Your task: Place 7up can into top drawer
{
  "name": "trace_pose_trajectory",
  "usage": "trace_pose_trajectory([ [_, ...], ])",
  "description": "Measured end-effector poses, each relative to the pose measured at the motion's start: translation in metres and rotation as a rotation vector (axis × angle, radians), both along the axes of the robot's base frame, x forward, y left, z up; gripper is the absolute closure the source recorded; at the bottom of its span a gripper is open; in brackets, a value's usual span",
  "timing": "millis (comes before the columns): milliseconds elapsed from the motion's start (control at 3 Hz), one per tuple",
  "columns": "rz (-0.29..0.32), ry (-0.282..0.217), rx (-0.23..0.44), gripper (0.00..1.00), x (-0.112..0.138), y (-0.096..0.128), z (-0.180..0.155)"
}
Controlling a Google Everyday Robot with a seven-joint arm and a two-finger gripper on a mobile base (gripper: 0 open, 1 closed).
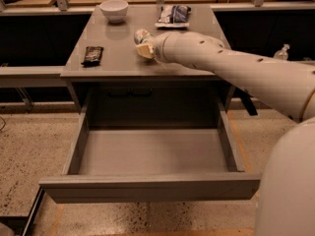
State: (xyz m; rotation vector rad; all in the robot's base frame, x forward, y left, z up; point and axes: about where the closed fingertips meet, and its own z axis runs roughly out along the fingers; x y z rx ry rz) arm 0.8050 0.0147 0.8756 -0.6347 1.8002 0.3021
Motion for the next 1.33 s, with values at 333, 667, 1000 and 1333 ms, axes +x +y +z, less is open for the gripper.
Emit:
trace_pose_trajectory([
  [333,0.043,0.044,0.057,1.00,0.002,-0.015,-0.015],
  [667,0.087,0.076,0.124,1.00,0.005,-0.047,-0.026],
  [1000,0.087,0.076,0.124,1.00,0.005,-0.047,-0.023],
  [1333,0.087,0.076,0.124,1.00,0.004,-0.047,-0.022],
])
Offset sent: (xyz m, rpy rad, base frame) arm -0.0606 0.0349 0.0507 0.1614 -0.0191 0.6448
